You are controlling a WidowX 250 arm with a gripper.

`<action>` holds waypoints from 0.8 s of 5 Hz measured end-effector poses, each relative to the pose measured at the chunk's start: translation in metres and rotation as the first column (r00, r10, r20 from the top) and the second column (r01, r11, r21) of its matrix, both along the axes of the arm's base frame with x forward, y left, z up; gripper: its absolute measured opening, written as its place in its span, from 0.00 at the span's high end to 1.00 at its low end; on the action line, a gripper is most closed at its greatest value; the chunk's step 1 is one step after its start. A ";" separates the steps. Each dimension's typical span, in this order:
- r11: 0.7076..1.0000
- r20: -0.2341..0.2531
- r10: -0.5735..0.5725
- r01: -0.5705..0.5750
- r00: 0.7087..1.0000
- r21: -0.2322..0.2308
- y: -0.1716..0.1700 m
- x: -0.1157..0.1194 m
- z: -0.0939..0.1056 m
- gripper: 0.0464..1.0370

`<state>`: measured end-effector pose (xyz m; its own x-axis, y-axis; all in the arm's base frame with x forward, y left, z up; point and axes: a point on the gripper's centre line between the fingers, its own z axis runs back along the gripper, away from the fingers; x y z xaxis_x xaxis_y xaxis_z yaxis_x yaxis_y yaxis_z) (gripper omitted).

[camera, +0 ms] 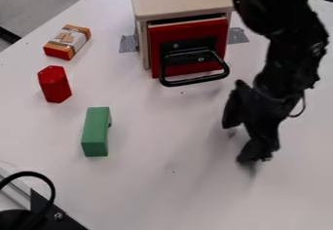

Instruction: Close the drawer

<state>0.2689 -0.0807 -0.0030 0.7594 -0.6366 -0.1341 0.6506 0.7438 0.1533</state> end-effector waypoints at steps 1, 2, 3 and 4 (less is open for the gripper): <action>1.000 0.022 0.009 -0.009 1.000 -0.013 0.011 -0.006 0.000 0.04; 0.999 -0.012 0.048 -0.048 0.999 -0.011 0.032 -0.001 0.000 0.04; 0.996 -0.022 0.089 -0.089 0.996 -0.022 0.049 0.022 0.001 0.04; 0.992 0.001 0.119 -0.119 0.993 -0.028 0.058 0.041 0.002 0.04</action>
